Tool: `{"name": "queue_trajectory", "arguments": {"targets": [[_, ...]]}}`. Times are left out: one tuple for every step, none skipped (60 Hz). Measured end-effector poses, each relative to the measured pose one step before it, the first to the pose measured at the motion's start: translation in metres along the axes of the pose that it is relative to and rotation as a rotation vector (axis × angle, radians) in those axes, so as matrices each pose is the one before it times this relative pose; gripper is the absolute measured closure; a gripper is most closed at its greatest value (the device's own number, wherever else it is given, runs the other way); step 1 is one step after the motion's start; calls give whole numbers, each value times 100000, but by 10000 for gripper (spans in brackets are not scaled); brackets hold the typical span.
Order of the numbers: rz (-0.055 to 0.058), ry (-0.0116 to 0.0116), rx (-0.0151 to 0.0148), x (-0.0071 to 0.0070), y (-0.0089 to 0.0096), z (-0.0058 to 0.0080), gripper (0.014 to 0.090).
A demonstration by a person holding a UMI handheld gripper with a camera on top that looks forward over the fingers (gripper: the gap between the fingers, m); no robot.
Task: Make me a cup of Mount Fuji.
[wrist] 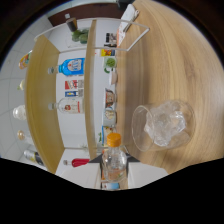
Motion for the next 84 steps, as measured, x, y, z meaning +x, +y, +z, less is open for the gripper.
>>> {"name": "queue_trajectory", "arguments": {"targets": [[2104,-685,-85,-50,-52,1,694],[2071,-512,153,-15,-92,-5,692],[2096,-575,22,-34,-68,4,694],[2224,-807,-326,-85,20,14,693],[2365,-1033,-557,-114,64,11,692],[2811,-800,-366,-273,-13,-75,694],[2134,-696,350,-25,-83,51,694],[2041,-422,349,-24,-95,45,691],[1876,-353,9,-6,-6,42,692],[2002,-631,-322,-67,44,61,692],[1717,-531,-983,35,120,-158,692],[1736,-661,77,-95,-23,-25,691],[1307,-297,373,-26,-66,-63,693],[918,9,332,56,-29,-50,692],[692,73,23,49,18,-21,692],[670,-176,-323,-24,-33,52,692],[426,-77,-197,48,54,-24,691],[415,79,-86,55,23,-1,692],[373,258,-56,78,15,-14,691],[227,375,1,90,15,1,692],[43,264,-9,53,11,-19,692],[-178,144,6,8,0,-19,692],[-373,74,81,-1,-14,-30,691],[-464,156,64,26,-1,-26,690],[-536,229,122,8,-4,-33,693],[-576,243,183,-24,-12,-36,690],[-881,132,261,-64,16,-62,690],[-1394,116,252,-91,10,-44,692],[-1963,188,201,-109,34,-57,691],[-2624,470,295,-89,30,-83,691],[-3243,665,461,-67,18,-93,691],[-3129,484,817,-306,72,-97,691],[-3886,490,283,-166,125,-88,691],[-4085,510,140,-209,150,-107,692],[-4367,663,174,-208,117,-104,690],[-4656,760,373,-237,94,-113,692],[-4846,750,508,-271,87,-143,691],[-4991,553,662,-355,35,-129,691],[-5172,219,620,-406,63,-115,690],[-5212,53,452,-517,63,-144,690],[-4229,-221,-288,-1039,179,-187,690],[-5621,298,511,-541,56,-115,689],[-5977,472,683,-497,15,-119,688],[-6308,485,735,-522,18,-130,690],[-6515,308,876,-568,32,-117,689],[-6294,286,899,-656,-110,-241,689],[-5466,-134,527,-619,146,59,688],[-5730,-158,930,-618,52,-85,689],[-5464,-76,784,-572,79,-50,689],[-5177,90,606,-506,132,-10,688],[-4856,174,406,-474,191,-1,688],[-5405,792,1243,-601,248,150,689],[-3601,49,-457,-278,291,78,689],[-4165,475,-163,-298,434,106,689],[-4339,703,-458,-218,549,176,689],[-4269,724,-870,-193,638,189,690],[-4082,349,-980,-291,680,205,689],[-3688,-35,-894,-378,712,222,688],[-3276,-228,-1035,-398,749,239,689],[-3211,411,-721,-479,932,206,690],[-2834,120,-1861,-254,795,278,691],[-3115,355,-1477,-241,795,298,690],[-3014,191,-1124,-293,729,263,690],[-2873,9,-950,-297,688,273,689],[-2719,11,-1132,-277,701,289,689],[-2538,204,-1350,-273,759,306,688],[-2650,522,-1111,-288,750,343,690],[-1978,329,-859,-285,756,348,690],[-1308,17,-1463,-209,569,215,690],[-1103,93,-1291,-182,623,271,690],[-1227,297,-1164,-121,562,255,690],[-1199,445,-1042,-44,484,252,691],[-1092,543,-987,-44,483,259,690],[-1154,733,-994,26,455,256,692],[-1552,916,-855,-43,373,458,692],[-1025,823,-874,19,390,225,692],[-380,95,-796,-136,389,102,692],[-89,-193,-1084,-171,351,204,692],[192,-247,-1388,-201,385,187,692],[204,124,-1434,-63,426,183,692],[-83,672,-1280,76,293,275,692],[-111,518,-901,79,277,177,692],[407,185,-608,-52,441,177,691],[-22,179,-790,-31,258,150,692]]}}
